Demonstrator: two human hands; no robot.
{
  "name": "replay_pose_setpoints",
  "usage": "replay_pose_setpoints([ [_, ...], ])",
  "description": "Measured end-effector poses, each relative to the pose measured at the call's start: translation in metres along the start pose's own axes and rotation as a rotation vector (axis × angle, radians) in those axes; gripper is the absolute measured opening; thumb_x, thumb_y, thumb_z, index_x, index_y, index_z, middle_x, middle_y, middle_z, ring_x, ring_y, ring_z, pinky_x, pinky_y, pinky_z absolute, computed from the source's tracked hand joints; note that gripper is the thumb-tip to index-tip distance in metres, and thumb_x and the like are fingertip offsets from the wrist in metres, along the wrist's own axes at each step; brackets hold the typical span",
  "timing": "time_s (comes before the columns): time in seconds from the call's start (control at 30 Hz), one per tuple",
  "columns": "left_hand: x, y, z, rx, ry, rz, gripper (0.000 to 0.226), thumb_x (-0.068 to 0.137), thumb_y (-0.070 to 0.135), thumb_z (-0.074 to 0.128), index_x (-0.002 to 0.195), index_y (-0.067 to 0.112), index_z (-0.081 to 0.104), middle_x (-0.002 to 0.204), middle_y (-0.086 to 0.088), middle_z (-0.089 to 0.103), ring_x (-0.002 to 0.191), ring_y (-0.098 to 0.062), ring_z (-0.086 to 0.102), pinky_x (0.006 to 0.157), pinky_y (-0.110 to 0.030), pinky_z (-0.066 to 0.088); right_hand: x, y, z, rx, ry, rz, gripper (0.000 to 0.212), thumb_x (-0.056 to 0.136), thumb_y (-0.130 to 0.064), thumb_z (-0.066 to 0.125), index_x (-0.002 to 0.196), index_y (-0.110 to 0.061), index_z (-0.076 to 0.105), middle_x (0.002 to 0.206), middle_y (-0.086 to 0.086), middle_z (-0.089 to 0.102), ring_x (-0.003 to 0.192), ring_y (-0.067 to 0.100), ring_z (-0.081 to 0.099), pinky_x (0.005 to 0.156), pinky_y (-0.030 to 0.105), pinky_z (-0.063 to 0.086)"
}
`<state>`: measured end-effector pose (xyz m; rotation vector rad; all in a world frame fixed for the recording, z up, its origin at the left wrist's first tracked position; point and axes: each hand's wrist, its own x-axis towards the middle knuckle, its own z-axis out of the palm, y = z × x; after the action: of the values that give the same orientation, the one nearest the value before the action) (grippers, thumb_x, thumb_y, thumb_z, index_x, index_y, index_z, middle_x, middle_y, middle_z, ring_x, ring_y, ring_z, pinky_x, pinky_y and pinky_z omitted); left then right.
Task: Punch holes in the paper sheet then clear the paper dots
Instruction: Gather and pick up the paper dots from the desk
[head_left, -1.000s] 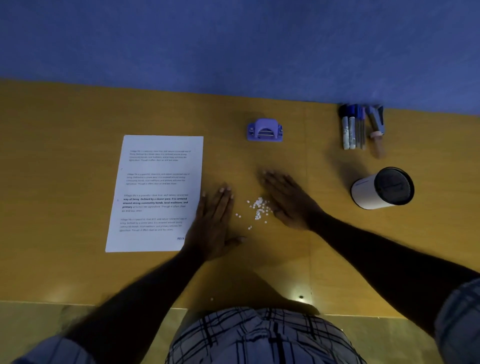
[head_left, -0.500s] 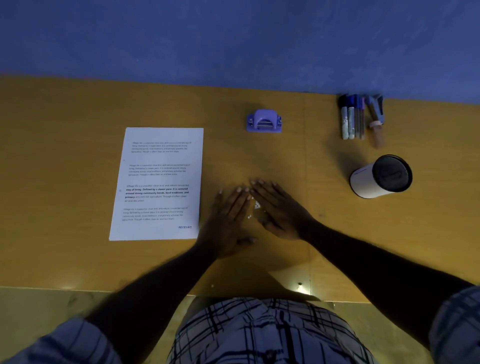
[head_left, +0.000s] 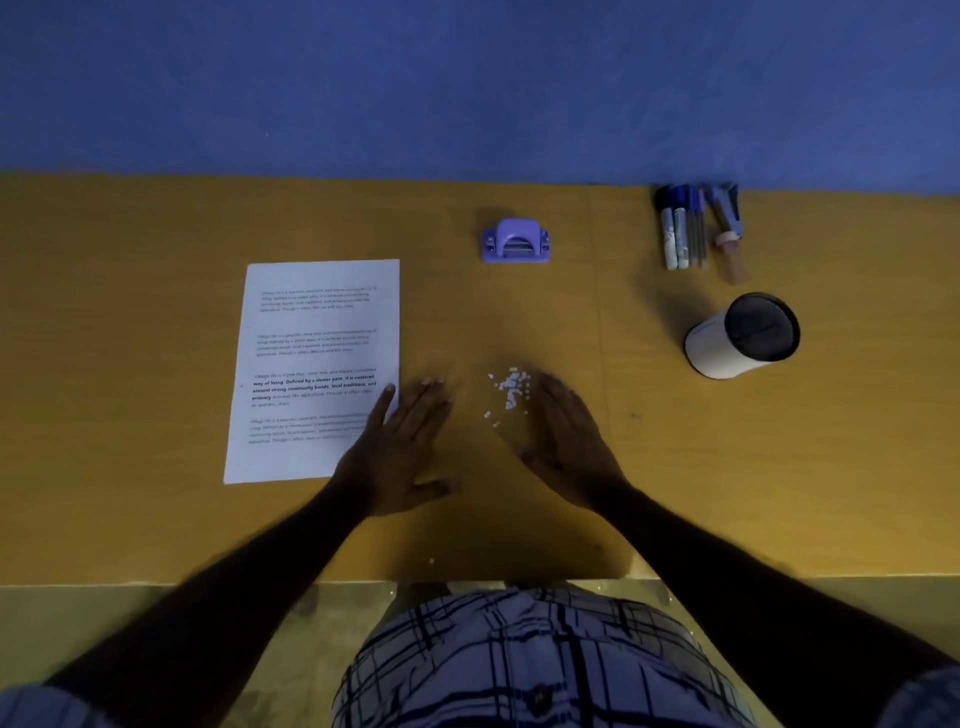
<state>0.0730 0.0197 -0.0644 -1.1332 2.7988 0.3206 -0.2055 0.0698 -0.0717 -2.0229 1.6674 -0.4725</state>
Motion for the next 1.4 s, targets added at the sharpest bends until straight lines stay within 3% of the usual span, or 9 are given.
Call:
replay_pose_setpoints([
  [0.2, -0.028, 0.001, 0.020, 0.042, -0.146, 0.154, 0.133, 0.055, 0.099, 0.032, 0.154, 0.013, 0.014, 0.163, -0.016, 0.002, 0.150, -0.032, 0.002, 0.117, -0.063, 0.001, -0.004, 0.001, 0.004, 0.040, -0.002, 0.054, 0.081, 0.089, -0.038, 0.067, 0.148, 0.003, 0.030, 0.159, 0.019, 0.023, 0.148, 0.031, 0.019, 0.118, 0.052, 0.024],
  [0.37, -0.034, 0.005, 0.026, 0.035, -0.155, 0.159, 0.126, 0.064, 0.094, 0.034, 0.155, 0.011, 0.007, 0.162, -0.020, 0.003, 0.150, -0.033, 0.004, 0.116, -0.064, 0.008, -0.004, 0.004, 0.005, 0.015, -0.010, 0.052, 0.081, 0.090, -0.042, 0.064, 0.150, -0.001, 0.028, 0.160, 0.016, 0.021, 0.150, 0.025, 0.014, 0.119, 0.049, 0.022],
  [0.53, -0.026, 0.003, 0.020, -0.013, -0.117, 0.177, 0.128, 0.062, 0.097, 0.036, 0.153, 0.009, 0.017, 0.161, -0.019, 0.012, 0.150, -0.033, 0.007, 0.115, -0.066, 0.011, -0.007, 0.002, 0.006, 0.007, -0.001, 0.083, 0.079, 0.093, -0.050, 0.054, 0.152, -0.007, 0.025, 0.162, 0.010, 0.018, 0.151, 0.022, 0.012, 0.120, 0.048, 0.020],
  [0.93, 0.024, -0.003, 0.005, 0.047, -0.127, 0.258, 0.138, 0.049, 0.103, 0.028, 0.154, 0.014, 0.014, 0.163, -0.015, 0.003, 0.150, -0.030, -0.004, 0.116, -0.061, -0.008, -0.023, -0.014, 0.020, -0.030, 0.030, 0.210, 0.079, 0.094, -0.047, 0.056, 0.153, -0.006, 0.023, 0.163, 0.010, 0.014, 0.152, 0.021, 0.008, 0.122, 0.045, 0.015],
  [1.13, 0.063, -0.015, -0.012, -0.029, 0.016, 0.200, 0.138, 0.047, 0.096, 0.050, 0.151, 0.010, 0.024, 0.160, -0.020, 0.014, 0.148, -0.037, 0.012, 0.114, -0.066, 0.008, -0.027, -0.019, 0.029, -0.033, 0.063, 0.268, 0.077, 0.095, -0.050, 0.051, 0.154, -0.012, 0.020, 0.164, 0.006, 0.014, 0.152, 0.018, 0.007, 0.122, 0.045, 0.015],
  [1.3, 0.100, -0.018, -0.020, -0.016, -0.014, 0.023, 0.136, 0.054, 0.091, 0.054, 0.155, 0.016, 0.001, 0.162, -0.014, -0.010, 0.150, -0.032, -0.007, 0.116, -0.060, -0.004, -0.026, -0.024, 0.033, -0.039, 0.086, 0.288, 0.079, 0.093, -0.046, 0.054, 0.154, -0.011, 0.019, 0.164, 0.005, 0.012, 0.152, 0.016, 0.004, 0.123, 0.040, 0.009],
  [1.4, 0.116, -0.020, -0.025, -0.052, -0.023, -0.026, 0.139, 0.052, 0.089, 0.058, 0.154, 0.019, -0.004, 0.162, -0.011, -0.014, 0.149, -0.031, -0.010, 0.117, -0.058, -0.005, -0.025, -0.026, 0.032, -0.032, 0.079, 0.301, 0.084, 0.088, -0.052, 0.053, 0.154, -0.012, 0.019, 0.164, 0.005, 0.012, 0.152, 0.017, 0.003, 0.123, 0.038, 0.006],
])
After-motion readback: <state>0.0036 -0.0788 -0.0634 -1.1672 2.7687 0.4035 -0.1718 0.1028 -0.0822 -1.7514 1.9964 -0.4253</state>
